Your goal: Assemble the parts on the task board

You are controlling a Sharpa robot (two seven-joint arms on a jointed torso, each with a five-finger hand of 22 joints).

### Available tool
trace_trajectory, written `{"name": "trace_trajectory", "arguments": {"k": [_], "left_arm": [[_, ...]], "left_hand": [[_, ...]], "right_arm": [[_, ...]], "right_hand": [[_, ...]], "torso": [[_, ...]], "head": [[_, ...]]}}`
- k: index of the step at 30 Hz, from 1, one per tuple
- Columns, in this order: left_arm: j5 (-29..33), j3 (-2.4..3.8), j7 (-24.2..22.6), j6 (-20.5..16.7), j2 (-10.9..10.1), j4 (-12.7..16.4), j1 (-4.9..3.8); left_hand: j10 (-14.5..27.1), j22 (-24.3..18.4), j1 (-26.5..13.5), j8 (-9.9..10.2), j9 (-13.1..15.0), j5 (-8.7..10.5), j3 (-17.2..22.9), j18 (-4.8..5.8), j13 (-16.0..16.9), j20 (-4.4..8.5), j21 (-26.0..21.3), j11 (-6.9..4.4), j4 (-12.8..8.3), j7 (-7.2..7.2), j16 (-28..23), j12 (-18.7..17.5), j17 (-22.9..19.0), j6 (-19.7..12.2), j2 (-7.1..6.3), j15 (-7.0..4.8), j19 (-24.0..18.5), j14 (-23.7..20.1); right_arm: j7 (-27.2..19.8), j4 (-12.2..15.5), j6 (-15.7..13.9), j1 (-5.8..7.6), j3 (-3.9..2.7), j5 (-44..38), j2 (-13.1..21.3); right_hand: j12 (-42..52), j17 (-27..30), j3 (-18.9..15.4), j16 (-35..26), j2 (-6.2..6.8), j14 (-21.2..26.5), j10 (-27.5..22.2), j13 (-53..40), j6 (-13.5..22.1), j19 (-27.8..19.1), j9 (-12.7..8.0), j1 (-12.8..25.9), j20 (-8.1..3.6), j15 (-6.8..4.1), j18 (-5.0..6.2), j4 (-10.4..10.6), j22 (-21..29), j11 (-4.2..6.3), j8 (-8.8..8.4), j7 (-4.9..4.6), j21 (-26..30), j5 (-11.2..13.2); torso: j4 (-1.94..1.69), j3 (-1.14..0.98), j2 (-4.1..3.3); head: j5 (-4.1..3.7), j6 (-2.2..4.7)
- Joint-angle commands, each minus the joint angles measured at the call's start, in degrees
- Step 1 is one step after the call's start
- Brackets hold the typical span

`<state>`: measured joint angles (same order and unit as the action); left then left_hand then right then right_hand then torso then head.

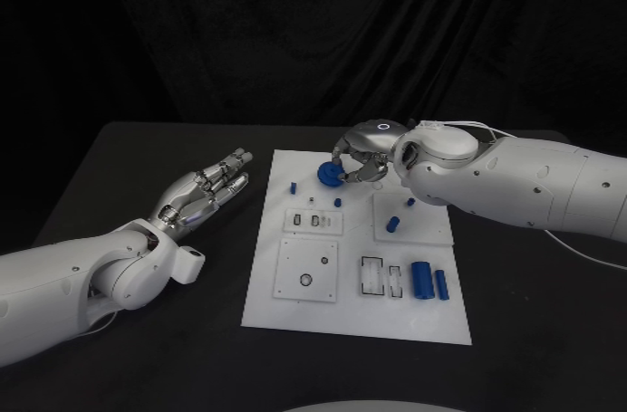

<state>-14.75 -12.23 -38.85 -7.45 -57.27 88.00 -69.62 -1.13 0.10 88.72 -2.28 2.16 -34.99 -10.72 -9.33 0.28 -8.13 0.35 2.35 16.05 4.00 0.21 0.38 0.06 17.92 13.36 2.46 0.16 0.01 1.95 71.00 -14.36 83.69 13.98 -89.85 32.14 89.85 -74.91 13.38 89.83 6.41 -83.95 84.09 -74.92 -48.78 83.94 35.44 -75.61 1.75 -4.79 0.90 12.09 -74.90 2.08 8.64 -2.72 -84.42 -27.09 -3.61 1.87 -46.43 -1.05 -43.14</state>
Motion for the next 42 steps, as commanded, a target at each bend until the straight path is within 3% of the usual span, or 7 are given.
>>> {"name": "trace_trajectory", "arguments": {"k": [1, 13, 17, 23, 36, 42], "left_arm": [[-0.3, 0.03, -3.8, 1.0, 0.1, 0.0, -0.01], [-0.3, 0.03, -3.6, 1.3, 0.1, -0.1, 0.00], [-0.3, 0.03, -3.5, 1.3, 0.1, -0.1, 0.00], [-0.3, 0.03, -3.5, 1.4, 0.1, -0.2, 0.00], [-0.3, 0.03, -3.4, 1.4, 0.1, -0.3, 0.00], [-0.3, 0.03, -3.4, 1.5, 0.0, -0.3, 0.01]], "left_hand": [[0.0, 0.1, -0.5, -0.1, 0.0, -0.15, 0.2, -0.31, 0.0, -0.56, -0.2, 0.57, 0.2, 0.35, -0.2, -0.1, -0.1, 0.0, 0.05, 0.59, 0.1, 0.0], [0.0, 0.1, -0.5, -0.1, 0.0, -0.11, 0.3, -0.33, 0.0, -0.67, -0.2, 0.69, 0.2, 0.56, -0.2, -0.1, -0.1, 0.2, 0.10, 0.69, 0.1, 0.0], [0.0, 0.1, -0.5, -0.1, 0.1, -0.12, 0.3, -0.33, 0.0, -0.70, -0.2, 0.72, 0.2, 0.61, -0.2, -0.1, -0.1, 0.4, 0.12, 0.71, 0.1, 0.0], [0.0, 0.1, -0.5, -0.1, 0.1, -0.12, 0.3, -0.33, 0.0, -0.70, -0.2, 0.72, 0.2, 0.61, -0.2, -0.1, -0.1, 0.4, 0.12, 0.71, 0.1, 0.0], [0.0, 0.1, -0.6, -0.2, 0.1, -0.10, 0.3, -0.34, 0.0, -0.74, -0.2, 0.78, 0.2, 0.69, -0.2, -0.1, -0.1, 0.6, 0.14, 0.75, 0.1, 0.0], [0.0, 0.1, -0.6, -0.2, 0.1, -0.10, 0.3, -0.34, 0.0, -0.74, -0.2, 0.78, 0.2, 0.69, -0.2, -0.1, -0.1, 0.6, 0.14, 0.75, 0.1, 0.0]], "right_arm": [[2.0, -0.2, 0.5, -0.30, 0.07, -0.2, 0.1], [2.4, -0.4, 0.3, -0.30, 0.07, -0.2, 0.3], [2.3, -0.3, 0.1, -0.30, 0.07, -0.2, 0.3], [1.7, -0.1, -0.4, -0.30, 0.07, -0.2, 0.4], [0.7, 0.1, -1.7, -0.31, 0.07, -0.2, 0.7], [0.0, 1.4, -4.2, -0.28, 0.03, -0.2, 2.3]], "right_hand": [[0.2, -15.1, 0.4, 0.2, -0.07, -6.1, 5.9, -15.1, 0.2, 1.6, -0.1, 0.3, 0.29, 0.36, 0.76, 0.1, -12.9, -0.42, -0.49, -0.22, 0.3, 0.3], [0.2, -15.1, 0.5, 0.2, 0.02, -6.1, 5.9, -15.1, 0.4, 1.5, -0.7, 0.3, 0.38, 0.45, 0.82, -0.1, -12.8, -0.53, -1.04, -0.38, 0.5, 0.3], [0.2, -15.1, 0.7, 0.2, 0.39, -6.1, 5.9, -15.1, 2.1, 1.2, -2.6, 0.7, 0.60, 0.60, 0.92, -0.2, -12.7, -0.66, -3.25, -0.44, 0.9, 0.3], [0.2, -15.1, 0.9, 0.2, 0.76, -6.1, 5.9, -15.1, 4.7, 1.0, -4.9, 1.1, 0.57, 0.48, 0.99, -0.4, -12.6, -0.43, -5.08, -0.05, 1.2, 0.4], [0.2, -15.1, 0.5, 0.2, 1.02, -6.1, 5.9, -15.1, 6.1, 0.9, -6.2, 2.0, 0.46, 0.36, 1.05, 0.0, -12.5, -0.30, -5.09, 0.06, 1.4, 0.4], [0.2, -15.1, 0.5, 0.2, 0.93, -6.1, 5.9, -15.1, 5.8, 1.0, -6.5, 2.2, 0.44, 0.36, 0.99, 0.1, -12.6, -0.31, -4.89, 0.01, 1.2, 0.4]], "torso": [[-0.05, 0.03, -0.02], [0.02, -0.01, -0.01], [0.02, 0.00, 0.02], [0.02, -0.02, -0.03], [-0.01, 0.00, 0.00], [-0.02, 0.02, -0.02]], "head": [[-0.07, 0.04], [-0.02, -0.03], [0.03, -0.15], [0.05, -0.16], [0.03, -0.14], [0.17, 0.02]]}}
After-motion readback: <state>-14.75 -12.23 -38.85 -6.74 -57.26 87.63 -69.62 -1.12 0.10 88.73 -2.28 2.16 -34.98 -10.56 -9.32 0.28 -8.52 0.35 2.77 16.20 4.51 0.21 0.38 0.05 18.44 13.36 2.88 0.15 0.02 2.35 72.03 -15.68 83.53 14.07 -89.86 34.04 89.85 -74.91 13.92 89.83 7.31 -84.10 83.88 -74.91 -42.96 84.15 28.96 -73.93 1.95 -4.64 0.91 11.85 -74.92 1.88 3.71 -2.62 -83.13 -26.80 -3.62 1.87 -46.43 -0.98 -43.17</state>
